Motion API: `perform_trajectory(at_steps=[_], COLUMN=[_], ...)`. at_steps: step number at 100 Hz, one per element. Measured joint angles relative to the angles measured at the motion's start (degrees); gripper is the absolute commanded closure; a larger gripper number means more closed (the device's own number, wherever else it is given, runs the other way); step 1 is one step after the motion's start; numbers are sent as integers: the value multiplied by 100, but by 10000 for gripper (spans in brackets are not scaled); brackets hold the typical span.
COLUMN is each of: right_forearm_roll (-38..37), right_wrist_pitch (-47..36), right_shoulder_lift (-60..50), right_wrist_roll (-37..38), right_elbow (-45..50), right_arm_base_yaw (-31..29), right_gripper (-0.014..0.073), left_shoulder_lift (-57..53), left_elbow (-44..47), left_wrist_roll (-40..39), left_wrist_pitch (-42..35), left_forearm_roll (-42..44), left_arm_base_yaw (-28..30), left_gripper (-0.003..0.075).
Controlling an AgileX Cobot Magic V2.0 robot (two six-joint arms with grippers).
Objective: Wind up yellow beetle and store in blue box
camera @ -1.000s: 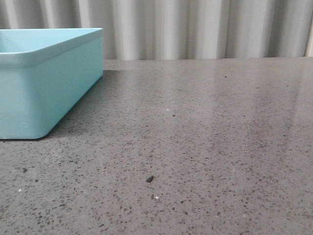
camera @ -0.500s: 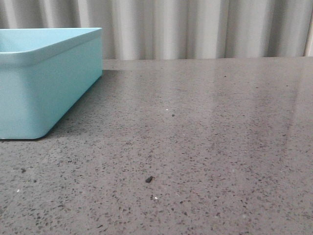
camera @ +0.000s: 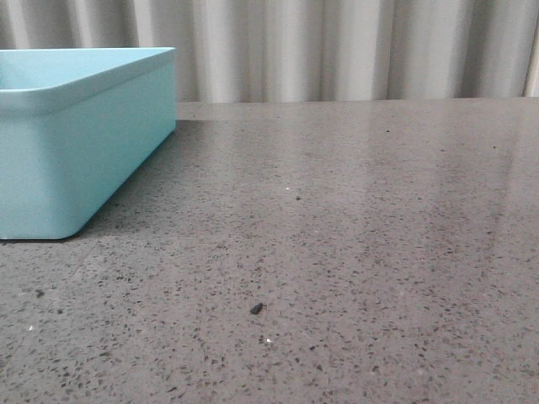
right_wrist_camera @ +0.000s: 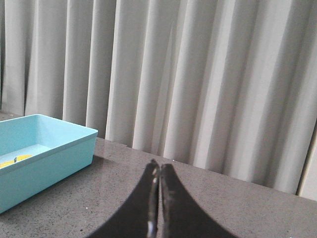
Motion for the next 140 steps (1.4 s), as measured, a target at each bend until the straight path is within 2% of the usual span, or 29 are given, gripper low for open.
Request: perform_trajectory(at_steps=[25,39,52,73,104,110,120,140], right_forearm_roll=[0,-406,-673,-464,-230,-230,-217,-196], right_wrist_pitch=[0,-115,-486,-1675,-1798,-2132,-2559,-2681], right_shoulder_lift=[0,0,0,96,227,236,236,236], right_wrist_roll=[0,0,0,0,0,0,0,0], right_elbow=[7,226,778,2081,3407,3644,3888,4148], right_arm_base_yaw=[0,-12,-149,-468,-1171,-1341,-1579,-1884], right_gripper=[636,636,636,636,636,636,636,636], left_shoulder_lift=[0,0,0,0,0,0,0,0], left_elbow=[0,8,0,0,0,0,0,0], left_wrist_roll=[-4,-13,-13,-13,-13,-13,-13,-17], left_wrist_pitch=[3,3,3,13,13,13,13,13], left_forearm_roll=[0,0,0,0,0,0,0,0], left_arm_base_yaw=[0,0,0,0,0,0,0,0], left_gripper=[741,741,741,741,741,741,741,741])
